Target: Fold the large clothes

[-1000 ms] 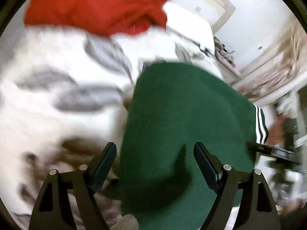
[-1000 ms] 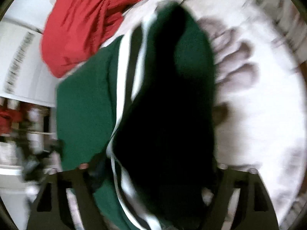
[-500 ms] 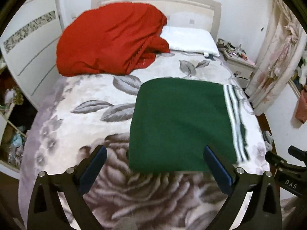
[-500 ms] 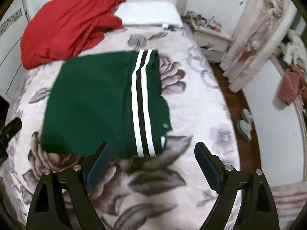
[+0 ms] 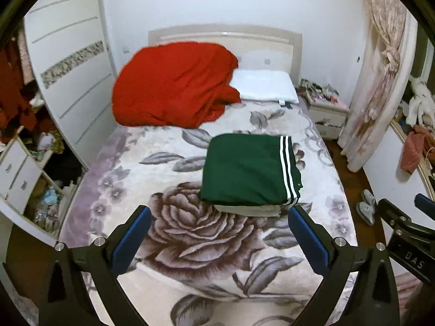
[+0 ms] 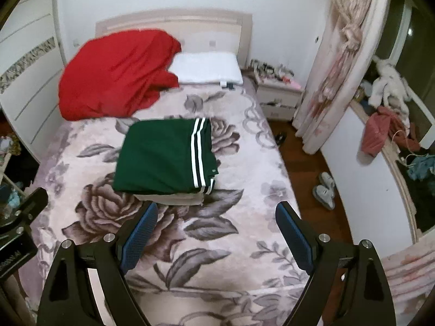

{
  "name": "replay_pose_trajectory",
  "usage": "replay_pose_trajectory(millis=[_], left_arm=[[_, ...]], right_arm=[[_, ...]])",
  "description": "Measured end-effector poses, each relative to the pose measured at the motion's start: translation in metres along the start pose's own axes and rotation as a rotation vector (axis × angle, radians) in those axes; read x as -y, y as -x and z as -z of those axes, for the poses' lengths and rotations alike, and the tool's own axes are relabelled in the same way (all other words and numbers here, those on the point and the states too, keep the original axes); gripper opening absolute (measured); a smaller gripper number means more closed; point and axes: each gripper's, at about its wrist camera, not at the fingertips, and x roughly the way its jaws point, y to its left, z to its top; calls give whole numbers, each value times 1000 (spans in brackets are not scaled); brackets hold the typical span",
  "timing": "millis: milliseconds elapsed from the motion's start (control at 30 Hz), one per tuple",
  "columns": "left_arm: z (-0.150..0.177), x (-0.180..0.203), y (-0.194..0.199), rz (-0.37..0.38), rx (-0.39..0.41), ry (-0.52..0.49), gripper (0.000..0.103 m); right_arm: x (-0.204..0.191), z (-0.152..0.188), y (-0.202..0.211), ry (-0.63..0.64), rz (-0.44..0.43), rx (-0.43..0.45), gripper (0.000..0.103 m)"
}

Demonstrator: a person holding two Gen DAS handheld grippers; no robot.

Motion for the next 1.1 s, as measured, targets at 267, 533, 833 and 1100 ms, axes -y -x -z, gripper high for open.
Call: replay_pose_trajectory(millis=[267, 533, 833, 1100], left_arm=[[16, 2, 85, -5, 79, 29, 103], [31, 10, 128, -20, 107, 27, 103], [44, 13, 153, -34, 154, 31, 103], [52, 12, 160, -31, 168, 24, 103]], right_arm=[[31, 22, 118, 0, -31, 106, 90], [56, 40, 181, 11, -35, 169, 94], [72, 54, 223, 9, -38, 223, 95], [78, 61, 235, 12, -46, 238, 96]])
